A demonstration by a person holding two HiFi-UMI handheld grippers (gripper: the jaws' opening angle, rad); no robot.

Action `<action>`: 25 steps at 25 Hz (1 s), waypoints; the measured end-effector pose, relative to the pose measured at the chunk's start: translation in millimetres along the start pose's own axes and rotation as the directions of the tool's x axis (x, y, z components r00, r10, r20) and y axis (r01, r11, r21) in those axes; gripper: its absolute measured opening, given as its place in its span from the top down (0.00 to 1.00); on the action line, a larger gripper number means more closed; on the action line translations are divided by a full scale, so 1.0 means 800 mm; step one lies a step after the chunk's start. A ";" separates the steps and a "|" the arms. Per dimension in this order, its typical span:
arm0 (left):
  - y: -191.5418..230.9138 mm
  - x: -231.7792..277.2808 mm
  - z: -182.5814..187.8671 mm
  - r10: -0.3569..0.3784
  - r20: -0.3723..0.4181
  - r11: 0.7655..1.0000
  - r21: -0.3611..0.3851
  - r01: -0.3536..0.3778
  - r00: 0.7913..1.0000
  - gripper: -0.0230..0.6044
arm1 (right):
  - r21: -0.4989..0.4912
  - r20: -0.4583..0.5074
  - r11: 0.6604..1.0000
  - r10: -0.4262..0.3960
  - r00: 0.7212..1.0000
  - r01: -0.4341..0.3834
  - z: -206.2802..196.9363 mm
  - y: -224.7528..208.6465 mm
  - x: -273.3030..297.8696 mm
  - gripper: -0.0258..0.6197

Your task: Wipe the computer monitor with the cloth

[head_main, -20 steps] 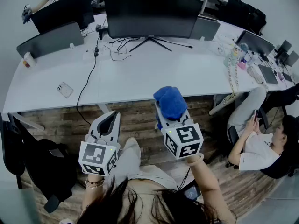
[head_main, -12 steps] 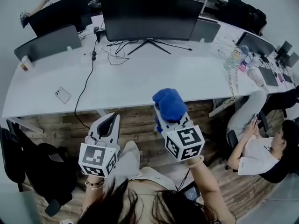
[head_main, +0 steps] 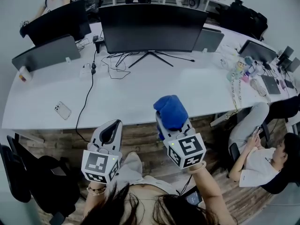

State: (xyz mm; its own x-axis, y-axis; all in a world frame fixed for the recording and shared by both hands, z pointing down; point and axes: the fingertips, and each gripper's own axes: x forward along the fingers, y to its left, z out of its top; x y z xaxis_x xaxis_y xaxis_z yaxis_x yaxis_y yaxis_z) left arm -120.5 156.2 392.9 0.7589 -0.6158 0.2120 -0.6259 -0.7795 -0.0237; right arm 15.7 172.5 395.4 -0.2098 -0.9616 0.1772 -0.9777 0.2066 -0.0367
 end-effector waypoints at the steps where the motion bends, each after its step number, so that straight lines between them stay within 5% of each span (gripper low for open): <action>1: 0.006 0.005 0.002 -0.003 0.001 1.000 -0.003 0.003 1.000 0.95 | 0.004 0.005 1.000 0.001 1.000 -0.001 0.004 -0.002 0.007 0.81; 12: 0.083 0.057 0.021 -0.014 0.027 1.000 -0.010 0.015 1.000 0.95 | 0.088 0.015 0.996 -0.013 1.000 0.012 0.032 -0.021 0.097 0.81; 25: 0.151 0.088 0.025 -0.030 0.014 0.999 -0.020 0.030 0.999 0.95 | 0.053 0.020 0.997 -0.051 0.998 0.050 0.050 -0.020 0.165 0.81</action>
State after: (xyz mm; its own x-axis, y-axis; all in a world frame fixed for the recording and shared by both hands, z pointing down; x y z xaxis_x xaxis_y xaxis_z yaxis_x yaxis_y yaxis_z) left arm -139.1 16.3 385.0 0.7798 -0.5936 0.1987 -0.6061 -0.7954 0.0027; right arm 3.5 34.8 379.7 -0.1595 -0.9743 0.1593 -0.9857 0.1484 -0.0793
